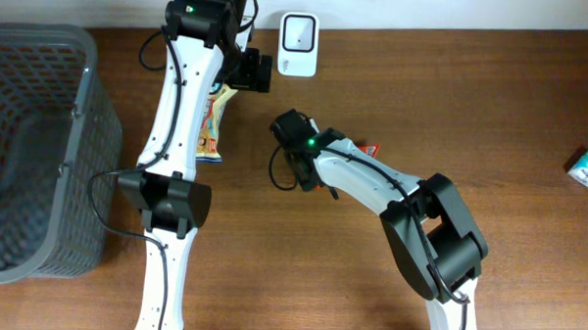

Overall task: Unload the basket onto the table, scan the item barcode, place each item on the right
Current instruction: 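Move the right gripper to the red snack bag and grasp it, then lift the red snack bag to the scanner window with the right gripper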

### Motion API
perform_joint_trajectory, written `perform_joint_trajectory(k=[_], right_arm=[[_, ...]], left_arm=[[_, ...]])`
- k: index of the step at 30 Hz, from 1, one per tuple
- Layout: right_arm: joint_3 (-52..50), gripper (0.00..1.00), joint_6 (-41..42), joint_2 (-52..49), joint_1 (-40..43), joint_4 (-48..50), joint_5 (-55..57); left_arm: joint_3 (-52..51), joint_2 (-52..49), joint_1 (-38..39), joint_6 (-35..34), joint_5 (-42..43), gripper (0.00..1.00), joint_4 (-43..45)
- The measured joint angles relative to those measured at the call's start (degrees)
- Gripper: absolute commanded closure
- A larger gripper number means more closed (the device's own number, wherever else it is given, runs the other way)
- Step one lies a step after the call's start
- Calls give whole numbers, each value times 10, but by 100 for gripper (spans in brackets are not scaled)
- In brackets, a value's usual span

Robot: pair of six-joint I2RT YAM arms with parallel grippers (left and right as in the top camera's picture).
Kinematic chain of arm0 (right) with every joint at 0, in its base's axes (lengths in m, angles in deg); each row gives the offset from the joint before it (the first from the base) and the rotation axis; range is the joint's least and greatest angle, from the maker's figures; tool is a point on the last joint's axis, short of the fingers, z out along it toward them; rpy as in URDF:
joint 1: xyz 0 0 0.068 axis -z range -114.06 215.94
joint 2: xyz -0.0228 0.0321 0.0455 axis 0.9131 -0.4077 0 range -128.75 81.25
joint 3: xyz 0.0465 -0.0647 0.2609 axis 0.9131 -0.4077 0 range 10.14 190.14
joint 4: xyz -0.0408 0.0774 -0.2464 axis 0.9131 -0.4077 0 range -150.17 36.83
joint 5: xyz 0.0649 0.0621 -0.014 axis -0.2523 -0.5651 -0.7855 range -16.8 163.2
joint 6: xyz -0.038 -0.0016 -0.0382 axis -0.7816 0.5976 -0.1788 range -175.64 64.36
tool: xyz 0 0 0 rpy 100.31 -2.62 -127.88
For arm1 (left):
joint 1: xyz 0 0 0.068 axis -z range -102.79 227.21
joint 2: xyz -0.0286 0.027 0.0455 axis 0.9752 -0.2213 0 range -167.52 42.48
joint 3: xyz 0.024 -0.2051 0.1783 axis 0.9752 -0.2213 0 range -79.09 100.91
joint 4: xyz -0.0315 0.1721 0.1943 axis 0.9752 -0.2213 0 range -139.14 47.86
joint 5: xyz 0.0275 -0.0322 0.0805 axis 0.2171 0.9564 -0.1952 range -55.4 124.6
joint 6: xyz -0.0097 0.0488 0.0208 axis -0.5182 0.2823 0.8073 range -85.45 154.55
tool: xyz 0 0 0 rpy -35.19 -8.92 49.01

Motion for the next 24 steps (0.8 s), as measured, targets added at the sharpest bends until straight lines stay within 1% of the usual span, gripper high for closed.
perform_joint_trajectory(k=[1, 2, 3, 5, 7, 8, 9, 11, 12, 13, 14, 15, 16, 17, 19, 21, 22, 24], right_arm=[[3, 80, 1, 0, 0, -11, 5], [14, 96, 3, 0, 0, -28, 7], [26, 96, 3, 0, 0, -47, 5], [82, 96, 3, -6, 7, -114, -3], [152, 96, 2, -11, 34, -181, -50], [181, 96, -5, -12, 55, -213, -105], [209, 96, -22, -12, 94, -219, -181], [216, 96, -58, -12, 155, -232, -307], [216, 96, -67, -12, 186, -246, -350], [216, 63, -90, -12, 212, -269, -382], [216, 39, -102, -12, 219, -280, -393], [216, 38, -111, -12, 222, -282, -396], [216, 3, -117, -12, 222, -285, -391], [216, 1, -121, -12, 216, -285, -369], [207, 1, -127, -12, 195, -284, -324], [176, 1, -119, -12, 128, -263, -252], [165, 1, -108, -12, 108, -249, -223], [123, 1, -44, -12, 49, -199, -126]], left_arm=[[0, 0, 0, 0, 0, 1, 0], [0, 0, 0, 0, 0, 1, 0], [0, 0, 0, 0, 0, 1, 0], [0, 0, 0, 0, 0, 1, 0], [0, 0, 0, 0, 0, 1, 1], [0, 0, 0, 0, 0, 1, 0], [0, 0, 0, 0, 0, 1, 0], [0, 0, 0, 0, 0, 1, 0], [0, 0, 0, 0, 0, 1, 0], [0, 0, 0, 0, 0, 1, 0], [0, 0, 0, 0, 0, 1, 0], [0, 0, 0, 0, 0, 1, 0], [0, 0, 0, 0, 0, 1, 0], [0, 0, 0, 0, 0, 1, 0], [0, 0, 0, 0, 0, 1, 0], [0, 0, 0, 0, 0, 1, 0], [0, 0, 0, 0, 0, 1, 0], [0, 0, 0, 0, 0, 1, 0]])
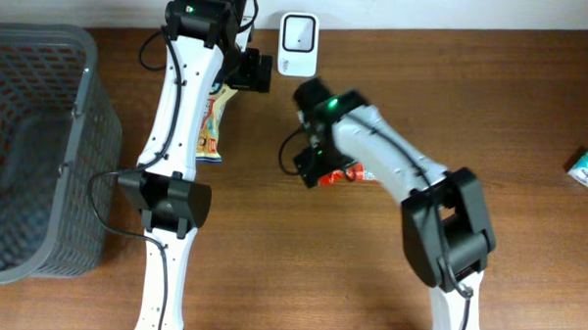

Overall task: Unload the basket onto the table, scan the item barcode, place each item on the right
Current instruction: 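Lift the red snack bag to the scanner window with the right gripper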

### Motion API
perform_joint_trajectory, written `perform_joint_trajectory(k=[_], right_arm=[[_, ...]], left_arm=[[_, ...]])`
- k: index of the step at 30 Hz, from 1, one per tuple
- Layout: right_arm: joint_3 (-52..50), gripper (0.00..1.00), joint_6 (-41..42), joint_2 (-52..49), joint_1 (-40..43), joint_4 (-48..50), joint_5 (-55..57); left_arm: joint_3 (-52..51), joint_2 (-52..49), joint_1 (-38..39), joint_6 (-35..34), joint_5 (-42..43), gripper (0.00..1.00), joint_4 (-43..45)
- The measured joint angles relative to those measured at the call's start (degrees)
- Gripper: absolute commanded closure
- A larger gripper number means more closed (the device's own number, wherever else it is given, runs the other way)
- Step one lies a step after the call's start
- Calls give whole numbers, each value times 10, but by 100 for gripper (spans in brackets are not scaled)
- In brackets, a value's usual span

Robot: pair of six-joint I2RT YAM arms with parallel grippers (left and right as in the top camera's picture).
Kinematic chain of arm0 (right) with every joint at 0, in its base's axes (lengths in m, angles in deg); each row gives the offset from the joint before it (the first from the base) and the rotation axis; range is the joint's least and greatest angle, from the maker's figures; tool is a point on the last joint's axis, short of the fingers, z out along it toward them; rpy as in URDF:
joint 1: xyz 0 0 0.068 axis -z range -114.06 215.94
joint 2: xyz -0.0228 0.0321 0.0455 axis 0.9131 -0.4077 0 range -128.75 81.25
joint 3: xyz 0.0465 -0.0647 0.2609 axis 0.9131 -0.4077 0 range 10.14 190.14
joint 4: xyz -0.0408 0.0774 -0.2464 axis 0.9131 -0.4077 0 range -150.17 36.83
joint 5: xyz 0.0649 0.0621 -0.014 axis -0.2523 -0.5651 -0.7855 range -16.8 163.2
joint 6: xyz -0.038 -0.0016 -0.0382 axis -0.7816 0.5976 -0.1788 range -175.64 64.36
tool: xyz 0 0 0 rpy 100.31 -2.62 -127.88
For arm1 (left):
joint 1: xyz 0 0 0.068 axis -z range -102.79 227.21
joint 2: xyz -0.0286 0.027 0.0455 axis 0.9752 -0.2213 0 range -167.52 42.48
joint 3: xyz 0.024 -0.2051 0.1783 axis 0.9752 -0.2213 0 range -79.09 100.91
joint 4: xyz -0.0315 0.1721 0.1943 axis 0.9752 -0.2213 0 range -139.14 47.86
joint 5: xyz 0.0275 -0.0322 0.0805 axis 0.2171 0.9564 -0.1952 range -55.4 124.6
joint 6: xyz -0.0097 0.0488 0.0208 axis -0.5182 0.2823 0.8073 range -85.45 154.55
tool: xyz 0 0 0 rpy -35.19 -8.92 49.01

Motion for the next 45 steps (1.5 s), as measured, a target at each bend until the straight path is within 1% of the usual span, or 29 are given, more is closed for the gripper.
perform_joint_trajectory(k=[2, 4, 5, 6, 7, 8, 9, 10, 13, 15, 16, 17, 19, 23, 26, 27, 28, 30, 31, 32, 33, 34, 35, 37, 38, 40, 42, 43, 45], right_arm=[[-43, 1, 46, 0, -46, 50, 76], [-82, 1, 73, 2, -61, 101, 135], [-103, 8, 85, 6, -65, 137, 174], [-113, 21, 88, 9, -64, 154, 187], [-121, 44, 90, 10, -58, 167, 200], [-129, 73, 91, 10, -44, 172, 204], [-134, 88, 92, 8, -32, 172, 207], [-136, 96, 90, 8, -23, 172, 212], [-120, 96, 90, 9, -10, 140, 207], [-65, 96, 89, 1, 3, 56, 158], [6, 96, 74, -8, 14, -18, 103], [79, 96, 57, -10, 28, -41, 45], [171, 96, -12, -9, 81, -87, -159], [150, 96, -115, -10, 226, -85, -503], [52, 95, -140, -17, 320, -40, -665], [-10, 65, -141, -28, 354, -13, -694], [-57, 60, -141, -37, 381, 9, -703], [-101, 45, -126, -42, 443, 18, -645], [-97, 43, -122, -42, 485, -13, -589], [-73, 41, -120, -45, 513, -74, -542], [-28, 18, -118, -42, 534, -128, -495], [9, 1, -117, -33, 539, -154, -461], [54, 1, -120, -22, 528, -188, -424], [86, 1, -120, -10, 495, -207, -382], [87, 12, -123, -8, 458, -202, -365], [79, 45, -136, -8, 390, -167, -346], [64, 45, -88, -9, 349, -126, -270], [45, 50, -21, -9, 312, -105, -207], [28, 50, 43, -9, 286, -78, -176]], left_arm=[[0, 0, 0, 0, 0, 1, -1], [0, 0, 0, 0, 0, 1, 0], [0, 0, 0, 0, 0, 1, -1], [0, 0, 0, 0, 0, 1, -1], [0, 0, 0, 0, 0, 1, 0], [0, 0, 0, 0, 0, 1, 0], [0, 0, 0, 0, 0, 1, 0], [0, 0, 0, 0, 0, 1, 0], [0, 0, 0, 0, 0, 1, 0], [0, 0, 0, 0, 0, 1, 0], [0, 0, 0, 0, 0, 1, -1], [0, 0, 0, 0, 0, 1, 0], [0, 0, 0, 0, 0, 1, 0], [0, 0, 0, 0, 0, 1, 0], [0, 0, 0, 0, 0, 1, -1], [0, 0, 0, 0, 0, 1, 0], [0, 0, 0, 0, 0, 1, 0], [0, 0, 0, 0, 0, 1, 0], [0, 0, 0, 0, 0, 1, 0], [0, 0, 0, 0, 0, 1, 0], [0, 0, 0, 0, 0, 1, 0], [0, 0, 0, 0, 0, 1, 0], [0, 0, 0, 0, 0, 1, -1], [0, 0, 0, 0, 0, 1, 0], [0, 0, 0, 0, 0, 1, 0], [0, 0, 0, 0, 0, 1, -1], [0, 0, 0, 0, 0, 1, 0], [0, 0, 0, 0, 0, 1, 0], [0, 0, 0, 0, 0, 1, 0]])
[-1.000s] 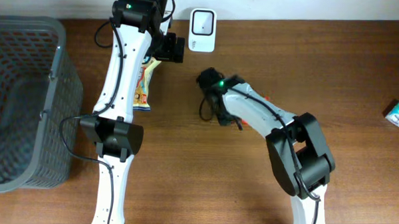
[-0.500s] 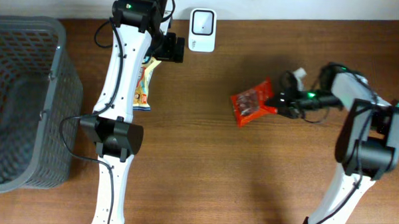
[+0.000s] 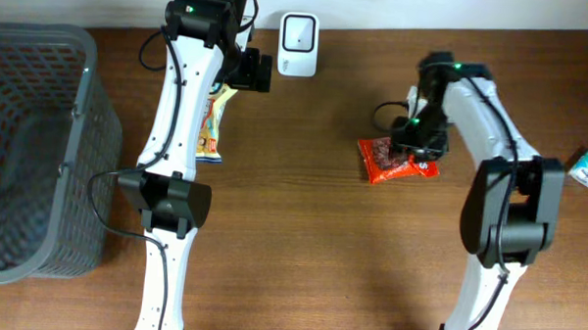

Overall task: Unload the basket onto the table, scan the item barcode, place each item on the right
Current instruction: 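Lift the red snack bag to the scanner window with the right gripper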

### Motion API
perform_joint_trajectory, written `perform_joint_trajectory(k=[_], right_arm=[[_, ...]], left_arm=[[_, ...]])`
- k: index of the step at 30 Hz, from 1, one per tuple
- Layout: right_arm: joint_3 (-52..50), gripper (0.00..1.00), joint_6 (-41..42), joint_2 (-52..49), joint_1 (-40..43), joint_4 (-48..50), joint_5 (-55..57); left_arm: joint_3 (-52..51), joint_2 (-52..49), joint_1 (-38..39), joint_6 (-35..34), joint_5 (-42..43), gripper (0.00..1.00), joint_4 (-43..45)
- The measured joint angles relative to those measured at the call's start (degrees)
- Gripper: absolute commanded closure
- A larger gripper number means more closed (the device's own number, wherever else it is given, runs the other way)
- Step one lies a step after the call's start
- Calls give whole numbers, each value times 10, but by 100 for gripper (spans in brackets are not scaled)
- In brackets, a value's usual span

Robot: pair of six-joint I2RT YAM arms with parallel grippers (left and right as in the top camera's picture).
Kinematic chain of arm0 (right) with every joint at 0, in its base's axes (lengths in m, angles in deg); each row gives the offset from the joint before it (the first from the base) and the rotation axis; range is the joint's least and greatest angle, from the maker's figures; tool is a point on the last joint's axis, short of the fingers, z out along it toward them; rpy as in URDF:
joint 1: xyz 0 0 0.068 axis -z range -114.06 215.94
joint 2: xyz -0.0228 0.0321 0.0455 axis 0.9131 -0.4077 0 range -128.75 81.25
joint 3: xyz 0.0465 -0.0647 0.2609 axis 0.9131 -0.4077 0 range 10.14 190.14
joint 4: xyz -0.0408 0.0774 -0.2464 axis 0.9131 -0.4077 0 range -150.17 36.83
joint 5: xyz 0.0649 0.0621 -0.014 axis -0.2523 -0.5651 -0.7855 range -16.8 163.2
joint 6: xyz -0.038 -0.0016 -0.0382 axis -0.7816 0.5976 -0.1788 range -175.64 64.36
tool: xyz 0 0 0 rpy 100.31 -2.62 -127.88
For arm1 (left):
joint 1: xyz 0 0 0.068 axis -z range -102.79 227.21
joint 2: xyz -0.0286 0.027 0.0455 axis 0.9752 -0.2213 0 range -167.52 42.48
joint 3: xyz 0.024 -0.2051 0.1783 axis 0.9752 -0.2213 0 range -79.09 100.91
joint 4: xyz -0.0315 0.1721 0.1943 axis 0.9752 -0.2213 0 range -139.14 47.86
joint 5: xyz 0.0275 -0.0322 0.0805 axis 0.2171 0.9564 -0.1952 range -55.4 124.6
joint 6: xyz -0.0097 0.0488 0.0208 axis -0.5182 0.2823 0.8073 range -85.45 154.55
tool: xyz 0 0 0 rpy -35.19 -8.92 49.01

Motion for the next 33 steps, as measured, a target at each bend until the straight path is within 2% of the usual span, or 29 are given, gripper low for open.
perform_joint_trajectory(k=[5, 7, 9, 10, 11, 16, 20, 23, 24, 25, 27, 29, 31, 32, 33], right_arm=[[-80, 50, 217, 7, -16, 141, 27], [-117, 51, 257, 25, -16, 202, 26], [-141, 74, 274, 37, -16, 230, 24], [-142, 92, 279, 37, -15, 232, 24], [-144, 96, 275, 37, -15, 233, 22], [-121, 96, 211, 24, -14, 242, -59], [-42, 96, 131, 2, -16, 246, -152], [-17, 96, 35, 2, -22, 223, -175], [-15, 91, -30, 2, -33, 182, -165], [-15, 5, -81, 2, -52, 141, -129], [-14, 1, -110, 2, -73, 98, -53], [-14, 1, -47, 2, -72, 95, -22], [-14, 1, 7, 2, -71, 97, -69], [-14, 4, 31, 2, -71, 97, -129], [-14, 20, 43, 2, -71, 99, -169]], left_arm=[[0, 0, 0, 0, 0, 1, -1], [0, 0, 0, 0, 0, 1, 0], [0, 0, 0, 0, 0, 1, 0], [0, 0, 0, 0, 0, 1, 0], [0, 0, 0, 0, 0, 1, 0], [0, 0, 0, 0, 0, 1, -1], [0, 0, 0, 0, 0, 1, 0], [0, 0, 0, 0, 0, 1, 0], [0, 0, 0, 0, 0, 1, 0], [0, 0, 0, 0, 0, 1, 0], [0, 0, 0, 0, 0, 1, 0], [0, 0, 0, 0, 0, 1, 0], [0, 0, 0, 0, 0, 1, 0], [0, 0, 0, 0, 0, 1, 0], [0, 0, 0, 0, 0, 1, 0]])
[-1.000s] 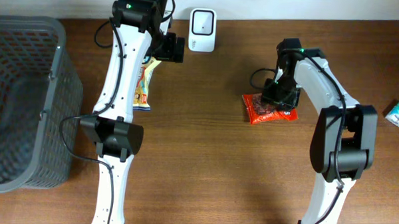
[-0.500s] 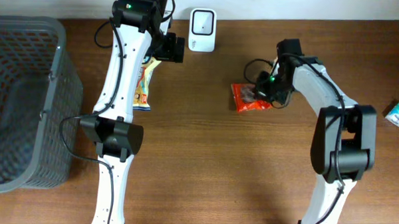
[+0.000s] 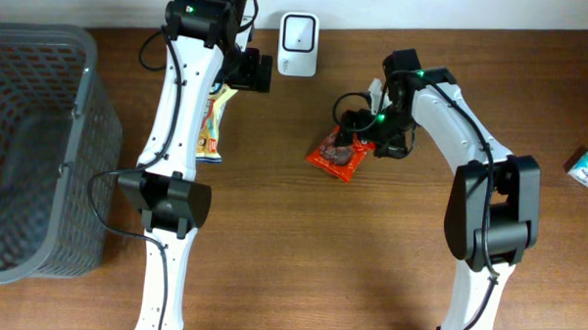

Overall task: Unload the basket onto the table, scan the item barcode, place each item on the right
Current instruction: 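Lift the red snack bag to the scanner window with the right gripper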

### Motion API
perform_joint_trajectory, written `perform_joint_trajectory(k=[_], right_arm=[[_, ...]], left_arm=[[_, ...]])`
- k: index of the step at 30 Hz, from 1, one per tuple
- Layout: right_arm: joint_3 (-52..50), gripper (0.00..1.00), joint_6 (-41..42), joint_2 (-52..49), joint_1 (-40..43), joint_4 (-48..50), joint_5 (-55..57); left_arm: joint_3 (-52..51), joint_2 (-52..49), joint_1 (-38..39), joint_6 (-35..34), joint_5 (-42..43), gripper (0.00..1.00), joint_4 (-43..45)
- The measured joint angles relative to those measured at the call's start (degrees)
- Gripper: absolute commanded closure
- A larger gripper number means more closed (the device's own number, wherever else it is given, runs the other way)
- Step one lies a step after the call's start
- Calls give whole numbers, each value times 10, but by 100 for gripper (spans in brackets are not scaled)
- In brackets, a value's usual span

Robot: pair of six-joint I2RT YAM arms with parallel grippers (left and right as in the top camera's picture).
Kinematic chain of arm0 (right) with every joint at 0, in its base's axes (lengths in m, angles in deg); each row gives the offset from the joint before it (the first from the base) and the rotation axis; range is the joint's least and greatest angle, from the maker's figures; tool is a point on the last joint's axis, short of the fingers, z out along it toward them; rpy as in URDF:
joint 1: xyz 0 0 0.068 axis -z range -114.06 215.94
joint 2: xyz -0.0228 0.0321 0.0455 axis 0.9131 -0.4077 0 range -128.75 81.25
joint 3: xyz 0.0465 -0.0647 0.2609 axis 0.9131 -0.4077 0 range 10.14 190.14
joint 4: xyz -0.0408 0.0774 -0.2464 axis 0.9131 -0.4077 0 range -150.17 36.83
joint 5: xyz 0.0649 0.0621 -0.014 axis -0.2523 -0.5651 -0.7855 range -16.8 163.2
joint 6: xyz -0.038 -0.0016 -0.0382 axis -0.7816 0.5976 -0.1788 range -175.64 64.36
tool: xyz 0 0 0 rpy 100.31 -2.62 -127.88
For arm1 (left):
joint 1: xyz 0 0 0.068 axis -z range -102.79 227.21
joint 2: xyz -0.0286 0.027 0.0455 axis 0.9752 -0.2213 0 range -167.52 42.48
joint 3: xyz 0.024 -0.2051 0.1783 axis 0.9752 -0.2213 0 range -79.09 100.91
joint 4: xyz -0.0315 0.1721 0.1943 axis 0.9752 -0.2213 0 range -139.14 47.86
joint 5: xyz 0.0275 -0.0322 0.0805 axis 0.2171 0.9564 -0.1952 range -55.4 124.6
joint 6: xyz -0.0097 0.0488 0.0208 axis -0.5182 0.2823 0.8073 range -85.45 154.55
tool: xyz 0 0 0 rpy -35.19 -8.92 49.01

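Note:
The white barcode scanner (image 3: 299, 31) stands at the table's back edge. A red snack packet (image 3: 333, 157) lies tilted in mid-table, below and right of the scanner. My right gripper (image 3: 359, 126) is at the packet's upper right corner and looks shut on it. The left gripper (image 3: 251, 70) hangs just left of the scanner. Its fingers do not show clearly from above. A yellow printed packet (image 3: 213, 128) lies partly hidden under the left arm.
A grey mesh basket (image 3: 81, 99) fills the left side of the table. A small teal box sits near the right edge. The left arm (image 3: 177, 132) stretches along the table from front to back, beside the basket.
My right gripper has moved left from the right half of the table, and the red packet has come with it to a spot below and right of the scanner. The left arm has not moved.
The right gripper was first low at mid-table with the red packet mostly hidden under the arm. Then it was below the scanner with the packet showing. Then gripper and packet were farther right. Now both are back left near the scanner. The left arm stayed still throughout.

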Motion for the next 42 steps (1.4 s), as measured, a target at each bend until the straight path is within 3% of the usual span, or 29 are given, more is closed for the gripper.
perform_joint_trajectory(k=[1, 5, 11, 16, 17, 18, 24, 25, 28, 30, 31, 32, 35, 38, 42], right_arm=[[0, 25, 14, 0, 0, 2, -28], [0, 25, 99, 0, -5, 5, -46], [-3, 24, 314, 0, -104, 48, 223], [-5, 27, 347, -39, -121, 71, 298], [-5, 49, 348, -42, -121, 72, 299], [-5, 65, 348, -42, -121, 73, 299], [11, 74, 323, -46, -121, 69, 301], [27, 88, 294, -53, -121, 70, 301], [74, 87, 255, -61, -121, 78, 299], [84, 88, 251, -61, -121, 119, 298], [84, 96, 250, -61, -121, 144, 298], [85, 96, 248, -62, -121, 183, 297], [86, 96, 247, -67, -121, 382, 262], [88, 96, 246, -68, -121, 517, 235], [88, 96, 259, -70, -113, 584, 244]], left_arm=[[0, 0, 0, 0, 0, 1, 0], [0, 0, 0, 0, 0, 1, 0], [0, 0, 0, 0, 0, 1, 0], [0, 0, 0, 0, 0, 1, 0], [0, 0, 0, 0, 0, 1, 0], [0, 0, 0, 0, 0, 1, 0], [0, 0, 0, 0, 0, 1, 0], [0, 0, 0, 0, 0, 1, 0], [0, 0, 0, 0, 0, 1, 0], [0, 0, 0, 0, 0, 1, 0], [0, 0, 0, 0, 0, 1, 0], [0, 0, 0, 0, 0, 1, 0], [0, 0, 0, 0, 0, 1, -2], [0, 0, 0, 0, 0, 1, 0], [0, 0, 0, 0, 0, 1, 0]])
